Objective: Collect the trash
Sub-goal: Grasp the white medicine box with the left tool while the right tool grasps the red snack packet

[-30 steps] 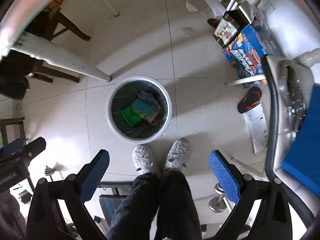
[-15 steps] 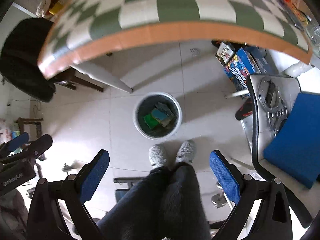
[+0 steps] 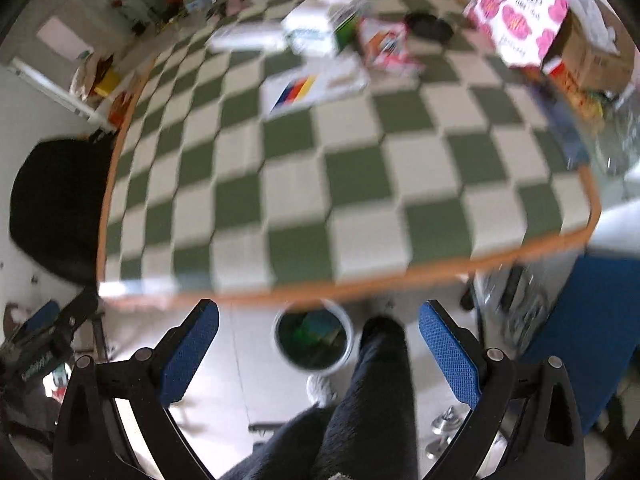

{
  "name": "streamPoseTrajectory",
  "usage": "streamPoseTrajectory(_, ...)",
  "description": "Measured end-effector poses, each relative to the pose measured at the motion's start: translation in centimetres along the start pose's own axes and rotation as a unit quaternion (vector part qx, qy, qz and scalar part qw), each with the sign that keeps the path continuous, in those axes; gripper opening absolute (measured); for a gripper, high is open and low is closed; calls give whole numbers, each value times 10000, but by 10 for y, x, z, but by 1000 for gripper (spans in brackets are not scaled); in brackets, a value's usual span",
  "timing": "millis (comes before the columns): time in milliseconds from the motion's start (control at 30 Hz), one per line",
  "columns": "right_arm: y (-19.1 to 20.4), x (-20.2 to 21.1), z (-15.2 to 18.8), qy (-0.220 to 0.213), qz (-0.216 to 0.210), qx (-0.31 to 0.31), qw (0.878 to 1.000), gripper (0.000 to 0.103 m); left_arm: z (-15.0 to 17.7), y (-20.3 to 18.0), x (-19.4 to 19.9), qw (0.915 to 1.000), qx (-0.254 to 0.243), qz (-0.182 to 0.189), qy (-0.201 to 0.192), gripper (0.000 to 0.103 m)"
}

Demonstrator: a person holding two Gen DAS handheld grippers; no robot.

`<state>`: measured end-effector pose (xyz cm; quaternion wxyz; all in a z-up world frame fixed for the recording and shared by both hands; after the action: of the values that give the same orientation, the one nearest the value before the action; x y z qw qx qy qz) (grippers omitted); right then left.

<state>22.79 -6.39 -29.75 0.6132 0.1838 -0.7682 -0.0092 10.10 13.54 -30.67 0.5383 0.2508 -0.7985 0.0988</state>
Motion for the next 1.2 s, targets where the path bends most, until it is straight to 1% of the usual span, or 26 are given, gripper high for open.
streamPoseTrajectory(67, -11, -12, -51, -4, 86, -68, 9999, 101, -33, -18, -15, 9999, -52, -35, 95, 103)
streamPoseTrajectory(100, -18, -22, -82, 11, 134, -108, 9999, 101, -51, -28, -25, 9998, -103, -53, 168, 103)
streamPoseTrajectory(133, -23, -30, -104, 16, 178, -136, 9997, 101, -68, -38, -35, 9996, -158, -89, 226, 103)
streamPoseTrajectory(233, -38, -70, -182, 147, 412, -242, 9987, 101, -110, -59, -59, 9985, -301, -275, 369, 103)
streamPoseTrajectory(300, -41, -95, -214, 266, 486, -286, 9981, 101, -136, -71, -80, 9974, -327, -369, 527, 103)
streamPoseTrajectory(367, -42, -123, -246, 351, 561, -266, 9975, 101, -162, -79, -96, 9969, -275, -366, 642, 103)
streamPoseTrajectory(467, -39, -159, -276, 530, 680, -172, 9961, 101, -194, -89, -107, 9971, -197, -257, 685, 103)
streamPoseTrajectory(533, -35, -176, -286, 672, 674, -124, 9954, 98, -215, -98, -110, 9973, -231, -209, 660, 103)
streamPoseTrajectory(567, -33, -182, -288, 713, 659, -102, 9952, 92, -226, -103, -110, 9974, -290, -178, 634, 103)
streamPoseTrajectory(600, -31, -186, -290, 749, 678, -52, 9949, 88, -236, -110, -112, 9974, -350, -138, 607, 103)
streamPoseTrajectory(633, -28, -187, -292, 693, 758, 22, 9947, 85, -245, -115, -112, 9973, -437, -101, 575, 103)
streamPoseTrajectory(667, -26, -186, -293, 636, 785, 100, 9948, 75, -254, -122, -111, 9970, -543, -67, 544, 103)
streamPoseTrajectory(700, -25, -184, -294, 572, 860, 179, 9945, 59, -266, -130, -112, 9965, -665, 3, 504, 103)
streamPoseTrajectory(733, -26, -182, -295, 545, 897, 189, 9943, 59, -274, -137, -112, 9958, -778, 77, 473, 103)
streamPoseTrajectory(800, -38, -176, -297, 629, 791, 31, 9949, 51, -291, -154, -113, 9926, -1079, 351, 443, 103)
streamPoseTrajectory(867, -54, -168, -299, 622, 841, -151, 9944, 50, -305, -172, -118, 9869, -1378, 643, 536, 103)
streamPoseTrajectory(933, -68, -162, -301, 620, 858, -290, 9940, 50, -318, -190, -125, 9791, -1700, 912, 641, 103)
streamPoseTrajectory(967, -77, -160, -303, 639, 869, -401, 9934, 50, -323, -199, -128, 9748, -1898, 957, 680, 103)
streamPoseTrajectory(1067, -97, -163, -307, 747, 853, -639, 9915, 51, -335, -224, -145, 9619, -2427, 926, 857, 103)
streamPoseTrajectory(1100, -100, -166, -309, 779, 822, -720, 9910, 55, -337, -230, -152, 9579, -2533, 947, 962, 103)
streamPoseTrajectory(1167, -106, -171, -313, 838, 828, -820, 9896, 56, -337, -239, -170, 9497, -2716, 975, 1219, 103)
streamPoseTrajectory(1200, -108, -173, -316, 847, 846, -842, 9892, 58, -337, -242, -176, 9476, -2763, 939, 1303, 103)
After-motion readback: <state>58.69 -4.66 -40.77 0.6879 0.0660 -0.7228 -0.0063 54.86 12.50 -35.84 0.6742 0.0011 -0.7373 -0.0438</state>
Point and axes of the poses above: each gripper's, at about its wrist camera, not at the fingertips, and x roughly against the way its jaws point, y to its left, z to its underside, the point moved 2 cm from there along -x, roughly the way its jaws point, and after that the axes turned 9 degrees about -x, right-handed, at the moved point
